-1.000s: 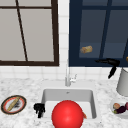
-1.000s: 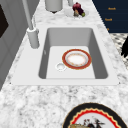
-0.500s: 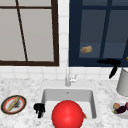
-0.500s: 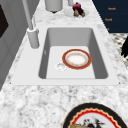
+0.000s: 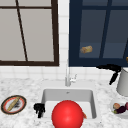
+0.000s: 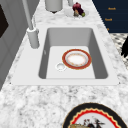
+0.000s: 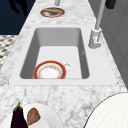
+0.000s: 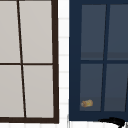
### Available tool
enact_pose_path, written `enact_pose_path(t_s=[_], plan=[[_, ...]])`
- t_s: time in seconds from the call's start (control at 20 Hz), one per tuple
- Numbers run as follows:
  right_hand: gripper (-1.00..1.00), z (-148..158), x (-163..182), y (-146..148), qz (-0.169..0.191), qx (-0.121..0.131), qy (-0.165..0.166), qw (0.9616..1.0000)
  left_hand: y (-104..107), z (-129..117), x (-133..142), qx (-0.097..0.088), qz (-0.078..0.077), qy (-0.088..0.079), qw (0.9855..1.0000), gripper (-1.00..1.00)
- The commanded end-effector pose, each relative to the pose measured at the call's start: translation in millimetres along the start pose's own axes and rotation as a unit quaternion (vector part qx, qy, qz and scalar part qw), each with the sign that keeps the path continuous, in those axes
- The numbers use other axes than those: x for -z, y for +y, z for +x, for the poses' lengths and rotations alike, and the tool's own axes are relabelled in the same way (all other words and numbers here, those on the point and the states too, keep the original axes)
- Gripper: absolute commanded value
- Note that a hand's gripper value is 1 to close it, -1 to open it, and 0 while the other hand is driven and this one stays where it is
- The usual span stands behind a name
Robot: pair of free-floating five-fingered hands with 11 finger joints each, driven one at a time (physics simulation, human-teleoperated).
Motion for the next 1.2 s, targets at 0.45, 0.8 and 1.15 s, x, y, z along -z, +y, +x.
enact_pose_path(t_s=[0.45, 0.8, 1.15], plan=[[-1.00, -13, -25, 70, -0.020, 0.003, 0.057, 0.9982, 0, 0, 0, 0.000, 0.000, 0.000, 1.0000, 0.00], [-1.00, -15, -29, 88, -0.009, 0.003, 0.064, 0.9979, 0, 0, 0, 0.000, 0.000, 0.000, 1.0000, 0.00], [-1.00, -24, -59, 104, 0.005, -0.010, 0.152, 0.9883, 0, 0, 0, 0.000, 0.000, 0.000, 1.0000, 0.00]])
